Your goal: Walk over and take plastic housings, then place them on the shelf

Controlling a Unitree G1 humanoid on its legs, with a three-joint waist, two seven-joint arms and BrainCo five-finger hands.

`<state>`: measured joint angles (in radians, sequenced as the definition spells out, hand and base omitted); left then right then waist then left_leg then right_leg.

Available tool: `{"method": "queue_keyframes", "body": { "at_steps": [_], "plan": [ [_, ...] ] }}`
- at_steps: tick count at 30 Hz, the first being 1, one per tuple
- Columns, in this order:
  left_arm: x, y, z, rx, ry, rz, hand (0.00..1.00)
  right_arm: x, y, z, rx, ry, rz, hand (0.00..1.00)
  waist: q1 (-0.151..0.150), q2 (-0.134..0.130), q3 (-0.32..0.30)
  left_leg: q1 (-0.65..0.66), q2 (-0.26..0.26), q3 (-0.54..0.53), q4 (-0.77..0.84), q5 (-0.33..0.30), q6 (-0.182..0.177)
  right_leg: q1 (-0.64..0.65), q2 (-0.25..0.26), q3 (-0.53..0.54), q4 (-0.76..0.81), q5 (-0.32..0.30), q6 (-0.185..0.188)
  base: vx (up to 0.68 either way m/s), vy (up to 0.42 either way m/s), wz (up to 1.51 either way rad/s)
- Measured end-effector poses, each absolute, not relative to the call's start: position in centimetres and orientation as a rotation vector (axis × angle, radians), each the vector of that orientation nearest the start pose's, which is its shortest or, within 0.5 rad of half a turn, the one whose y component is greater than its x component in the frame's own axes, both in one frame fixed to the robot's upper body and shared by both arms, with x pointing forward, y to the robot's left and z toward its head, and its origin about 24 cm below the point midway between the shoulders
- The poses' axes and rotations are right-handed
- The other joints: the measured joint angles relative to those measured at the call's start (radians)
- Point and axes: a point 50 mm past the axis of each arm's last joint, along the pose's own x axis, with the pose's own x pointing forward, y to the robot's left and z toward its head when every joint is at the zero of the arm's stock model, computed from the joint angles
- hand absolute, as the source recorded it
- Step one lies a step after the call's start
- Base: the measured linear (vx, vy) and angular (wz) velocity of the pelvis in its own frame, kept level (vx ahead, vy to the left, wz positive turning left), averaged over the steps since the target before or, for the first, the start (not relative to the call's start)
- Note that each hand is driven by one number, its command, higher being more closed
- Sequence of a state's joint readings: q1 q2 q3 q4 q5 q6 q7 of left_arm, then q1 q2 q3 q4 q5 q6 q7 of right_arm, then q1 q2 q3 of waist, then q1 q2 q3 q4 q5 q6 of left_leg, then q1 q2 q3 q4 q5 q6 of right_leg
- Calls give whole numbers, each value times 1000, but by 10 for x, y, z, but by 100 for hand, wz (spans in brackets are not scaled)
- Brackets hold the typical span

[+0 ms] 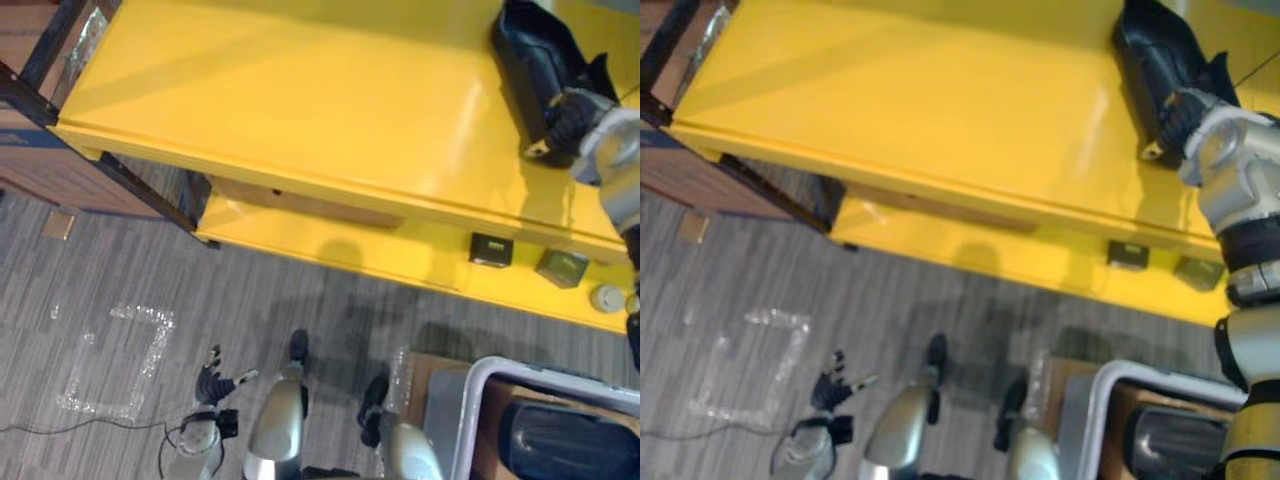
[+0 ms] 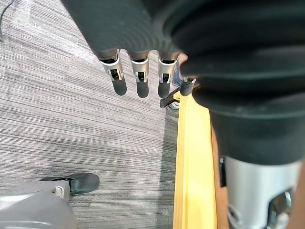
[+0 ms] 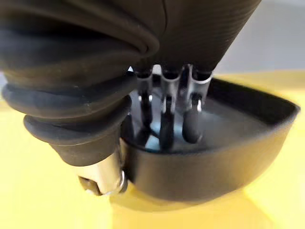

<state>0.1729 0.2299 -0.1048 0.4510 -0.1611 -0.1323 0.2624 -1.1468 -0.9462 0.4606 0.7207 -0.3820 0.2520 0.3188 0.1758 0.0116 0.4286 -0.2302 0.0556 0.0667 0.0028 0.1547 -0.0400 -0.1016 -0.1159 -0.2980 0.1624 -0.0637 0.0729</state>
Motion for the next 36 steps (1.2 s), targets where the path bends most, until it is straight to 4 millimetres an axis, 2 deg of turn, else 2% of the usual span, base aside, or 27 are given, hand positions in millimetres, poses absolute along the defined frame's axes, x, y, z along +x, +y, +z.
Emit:
{"method": "queue_keyframes", "body": {
  "at_steps": [14, 19, 36],
  "plan": [
    [174, 205, -77, 122, 496, 251, 0, 375, -314, 275, -1103, 141, -239, 100, 0, 7, -4, 5, -3, -1, -11, 8, 0, -2, -4, -1, 5, 0, 0, 0, 0, 0],
    [175, 198, -79, 123, 499, 225, 0, 380, -309, 271, -1041, 149, -279, 100, 1, 29, -17, 7, -3, -1, -13, 10, -1, -3, -4, -1, 7, 0, 1, 0, 0, 0],
    [175, 188, -84, 121, 523, 186, 0, 389, -306, 263, -845, 240, -399, 100, 6, 31, -17, 34, -4, -2, -32, 22, -1, 3, -8, -1, 19, -12, 0, 0, 0, 0]
  ]
}}
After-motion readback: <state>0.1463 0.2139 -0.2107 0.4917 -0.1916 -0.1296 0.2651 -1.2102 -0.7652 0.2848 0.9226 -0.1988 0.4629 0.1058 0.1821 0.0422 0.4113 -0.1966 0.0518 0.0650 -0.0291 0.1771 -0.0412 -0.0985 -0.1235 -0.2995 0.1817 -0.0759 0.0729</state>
